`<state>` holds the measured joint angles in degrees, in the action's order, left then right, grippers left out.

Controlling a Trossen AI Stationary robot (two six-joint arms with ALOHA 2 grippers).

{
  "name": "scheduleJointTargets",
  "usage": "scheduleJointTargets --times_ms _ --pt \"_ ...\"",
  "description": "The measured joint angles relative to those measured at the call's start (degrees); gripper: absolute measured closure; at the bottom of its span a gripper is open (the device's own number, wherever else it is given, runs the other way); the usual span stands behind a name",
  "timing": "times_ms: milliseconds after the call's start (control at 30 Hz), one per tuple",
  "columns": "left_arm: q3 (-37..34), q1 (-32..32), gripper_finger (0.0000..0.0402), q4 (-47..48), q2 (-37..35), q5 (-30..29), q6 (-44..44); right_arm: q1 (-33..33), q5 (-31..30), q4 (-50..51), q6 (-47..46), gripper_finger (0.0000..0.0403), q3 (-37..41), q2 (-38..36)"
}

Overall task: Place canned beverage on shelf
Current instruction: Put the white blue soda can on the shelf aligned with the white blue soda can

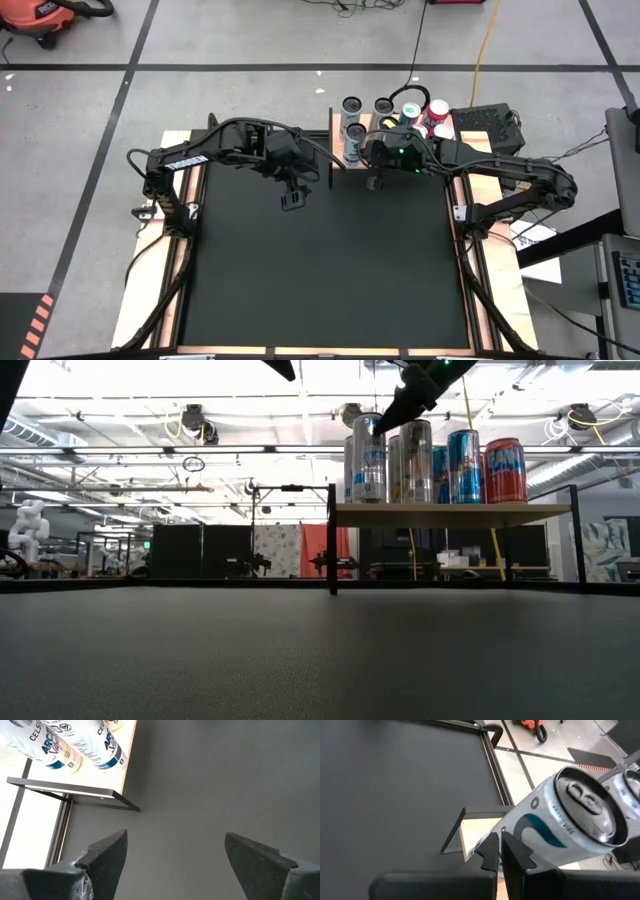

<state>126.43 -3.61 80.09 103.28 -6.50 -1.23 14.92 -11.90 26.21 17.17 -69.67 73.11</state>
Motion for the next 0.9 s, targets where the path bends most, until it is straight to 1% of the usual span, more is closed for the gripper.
scheduleJointTargets --times_ms 367,633,700,800,900 --pt "0.0 0.0 0.0068 0.0 0.0 0.0 -0.04 0.07 -0.1 -3.3 0.87 0.0403 0.0 0.81" --pt "0.0 -0.01 0.0068 0.01 0.0 0.0 -0.03 0.09 -0.43 -5.39 2.16 0.0403 0.0 3.29" --pt "0.0 -0.01 0.0068 0.04 0.0 0.0 -0.04 0.07 -1.87 -5.4 2.76 0.0403 0.0 3.84" --pt "0.0 -0.01 0.0068 0.11 0.0 0.0 0.0 0.06 -5.93 -5.35 4.34 0.0403 0.0 4.61" --pt "0.0 -0.01 0.0068 0.14 0.0 0.0 0.0 0.11 -6.02 -5.14 4.66 0.0403 0.0 4.66"
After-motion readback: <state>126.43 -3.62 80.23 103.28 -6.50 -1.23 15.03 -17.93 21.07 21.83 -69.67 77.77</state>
